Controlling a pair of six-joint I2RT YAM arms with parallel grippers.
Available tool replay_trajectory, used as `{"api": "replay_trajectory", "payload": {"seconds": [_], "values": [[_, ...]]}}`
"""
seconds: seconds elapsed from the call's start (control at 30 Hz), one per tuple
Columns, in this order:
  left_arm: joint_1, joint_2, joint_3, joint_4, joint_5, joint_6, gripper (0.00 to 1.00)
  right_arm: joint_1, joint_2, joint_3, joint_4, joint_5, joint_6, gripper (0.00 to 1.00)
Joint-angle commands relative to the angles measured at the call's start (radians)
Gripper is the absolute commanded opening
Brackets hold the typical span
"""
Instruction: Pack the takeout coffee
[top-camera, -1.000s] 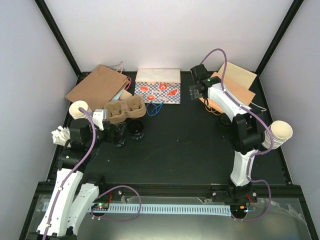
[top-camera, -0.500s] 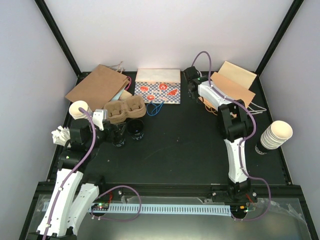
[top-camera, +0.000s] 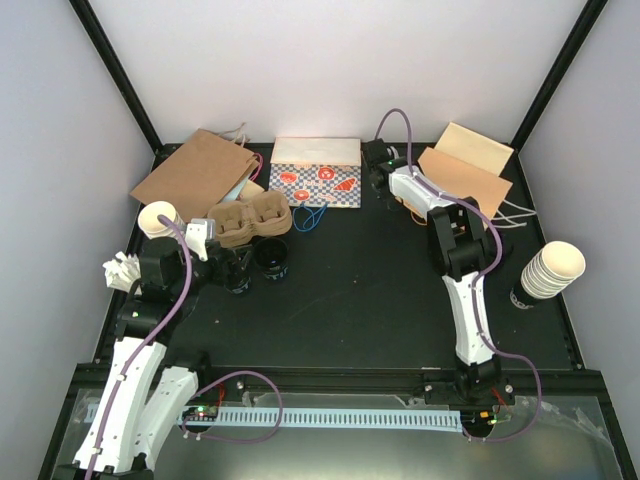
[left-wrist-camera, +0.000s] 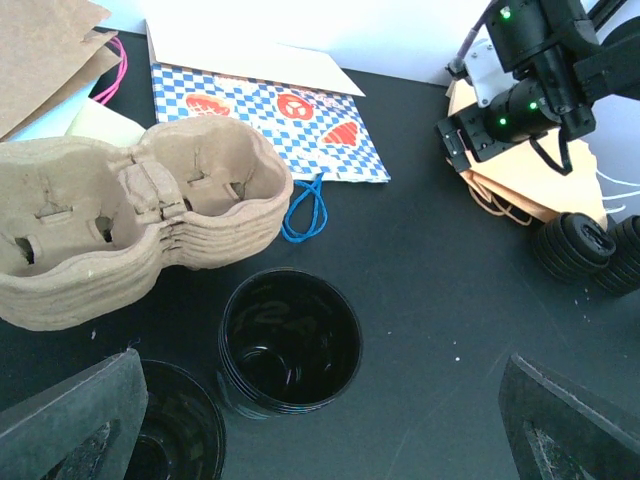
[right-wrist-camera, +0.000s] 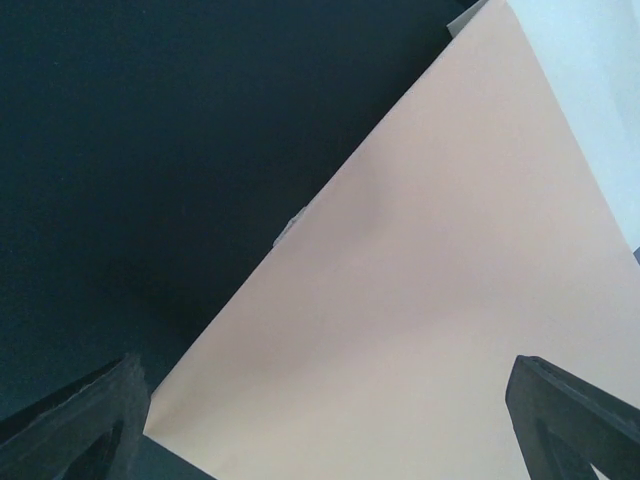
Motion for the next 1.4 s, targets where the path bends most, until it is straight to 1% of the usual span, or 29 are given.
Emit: {"api": "replay_trajectory", "payload": {"seconds": [0.0,0.1,0.17,0.23,0.3,0.37,0.5,0.63,0.67,0.7,0.73,1.03,1.17,1.2,1.23,1.27,1.3,1.33,1.37], "values": [[-0.006,0.004,0.004,0.021,-0.002,0.017,0.99,0.017,0.035,0.008,0.033,0.111,-0.016,1.00],[-0.006,0.006,0.004,0.021,-0.004,0.017,0.99,0.016,0.051,0.005,0.045,0.178,-0.013,1.00],[-0.007,0.008,0.004,0.021,-0.004,0.018,0.99,0.016,0.061,0.001,0.060,0.220,-0.018,0.97],[-0.006,0.010,0.004,0.021,-0.003,0.017,0.99,0.015,0.070,-0.003,0.074,0.261,-0.019,0.91],[-0.007,0.009,0.005,0.021,-0.004,0.018,0.99,0.016,0.074,-0.004,0.084,0.282,-0.018,0.82],[-0.007,0.009,0.004,0.021,-0.003,0.017,0.99,0.017,0.071,-0.006,0.092,0.292,-0.013,0.70],[-0.007,0.009,0.005,0.021,-0.003,0.018,0.99,0.021,0.024,-0.041,0.127,0.300,-0.019,0.37],[-0.007,0.007,0.004,0.021,-0.003,0.018,0.99,0.028,-0.041,-0.094,0.187,0.310,-0.037,0.11],[-0.007,0.006,0.004,0.022,-0.002,0.017,0.99,0.030,-0.058,-0.105,0.199,0.315,-0.038,0.05],[-0.006,0.006,0.004,0.023,-0.002,0.017,0.99,0.032,-0.074,-0.114,0.208,0.316,-0.038,0.02],[-0.007,0.006,0.005,0.022,-0.002,0.018,0.99,0.033,-0.087,-0.117,0.209,0.312,-0.034,0.01],[-0.008,-0.003,0.004,0.021,-0.003,0.017,0.99,0.060,-0.195,-0.112,0.184,0.307,-0.043,0.01],[-0.010,-0.008,0.004,0.023,-0.004,0.017,0.99,0.072,-0.253,-0.111,0.157,0.263,-0.038,0.02],[-0.010,-0.009,0.005,0.022,-0.004,0.018,0.99,0.072,-0.263,-0.110,0.149,0.247,-0.035,0.04],[-0.011,-0.011,0.004,0.022,-0.004,0.017,0.99,0.072,-0.271,-0.111,0.142,0.224,-0.037,0.09],[-0.013,-0.011,0.004,0.022,-0.005,0.017,0.99,0.072,-0.270,-0.112,0.135,0.199,-0.044,0.31],[-0.012,-0.011,0.004,0.022,-0.006,0.016,0.99,0.071,-0.266,-0.112,0.126,0.172,-0.052,0.60],[-0.013,-0.011,0.004,0.022,-0.007,0.016,0.99,0.072,-0.256,-0.109,0.115,0.129,-0.063,0.77],[-0.014,-0.011,0.004,0.022,-0.007,0.016,0.99,0.072,-0.243,-0.104,0.105,0.115,-0.068,0.85]]}}
